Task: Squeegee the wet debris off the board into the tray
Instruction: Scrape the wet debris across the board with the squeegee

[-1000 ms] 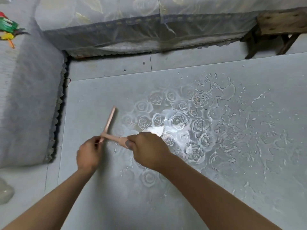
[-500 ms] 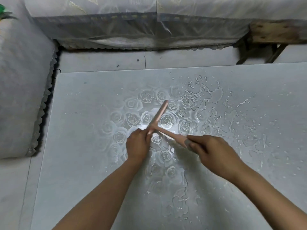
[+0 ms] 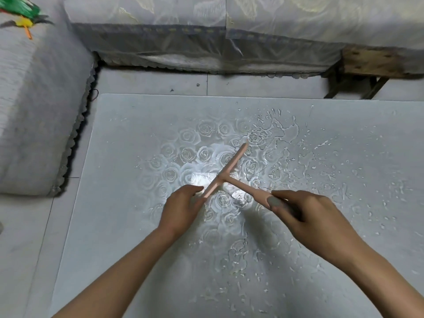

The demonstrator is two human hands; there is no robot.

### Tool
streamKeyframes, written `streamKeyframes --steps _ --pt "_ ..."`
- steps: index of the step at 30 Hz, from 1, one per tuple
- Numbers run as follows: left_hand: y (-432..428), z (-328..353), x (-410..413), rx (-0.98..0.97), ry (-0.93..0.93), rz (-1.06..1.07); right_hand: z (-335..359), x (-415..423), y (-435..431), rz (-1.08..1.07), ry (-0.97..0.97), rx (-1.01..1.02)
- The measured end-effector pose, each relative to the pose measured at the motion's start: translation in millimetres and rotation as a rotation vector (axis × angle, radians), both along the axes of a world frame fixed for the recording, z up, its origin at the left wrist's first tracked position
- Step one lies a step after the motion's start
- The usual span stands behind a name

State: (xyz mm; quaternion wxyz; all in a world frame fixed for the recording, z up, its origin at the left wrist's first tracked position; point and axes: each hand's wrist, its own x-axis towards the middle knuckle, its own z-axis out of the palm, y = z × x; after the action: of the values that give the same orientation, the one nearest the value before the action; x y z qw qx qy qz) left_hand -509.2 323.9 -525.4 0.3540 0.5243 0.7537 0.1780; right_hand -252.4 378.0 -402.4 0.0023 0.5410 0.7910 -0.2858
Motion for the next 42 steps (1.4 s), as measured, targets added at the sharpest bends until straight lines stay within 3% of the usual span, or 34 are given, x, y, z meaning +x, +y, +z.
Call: streamKeyframes --steps 4,8,18,26,30,35,42 --pt "-37.4 10.2 -23.5 -0.101 0.023 0.104 6.1 -15.5 -13.8 0.016 -0.085 0.060" --pt "-75.7 11.5 -48.5 -0.187 0.038 0.202 4.6 -42.7 -32.9 0.092 0.021 0.022" --pt "-142.1 -22.8 -111.3 -0.427 0.187 0.299 -68.5 -191.4 -76.4 0.573 -0.090 -0.021" --pt "-169.0 -35.8 -134.2 -0.414 0.202 0.233 -46.8 -98.4 -49.5 0.444 -0.313 -0.102" --pt "-180.3 -38.2 -145.3 -0.474 0.183 0.198 -12.6 -83.7 -56.5 0.477 -0.418 0.050" --pt "-202.1 -34.3 -156.8 -0.472 0.184 0.208 6.9 -153.8 -89.4 0.610 -0.360 -0.048" --pt "-236.9 -31.4 -194.8 -0.408 0.194 0.353 -44.1 -298.2 -146.1 0.763 -0.241 -0.140"
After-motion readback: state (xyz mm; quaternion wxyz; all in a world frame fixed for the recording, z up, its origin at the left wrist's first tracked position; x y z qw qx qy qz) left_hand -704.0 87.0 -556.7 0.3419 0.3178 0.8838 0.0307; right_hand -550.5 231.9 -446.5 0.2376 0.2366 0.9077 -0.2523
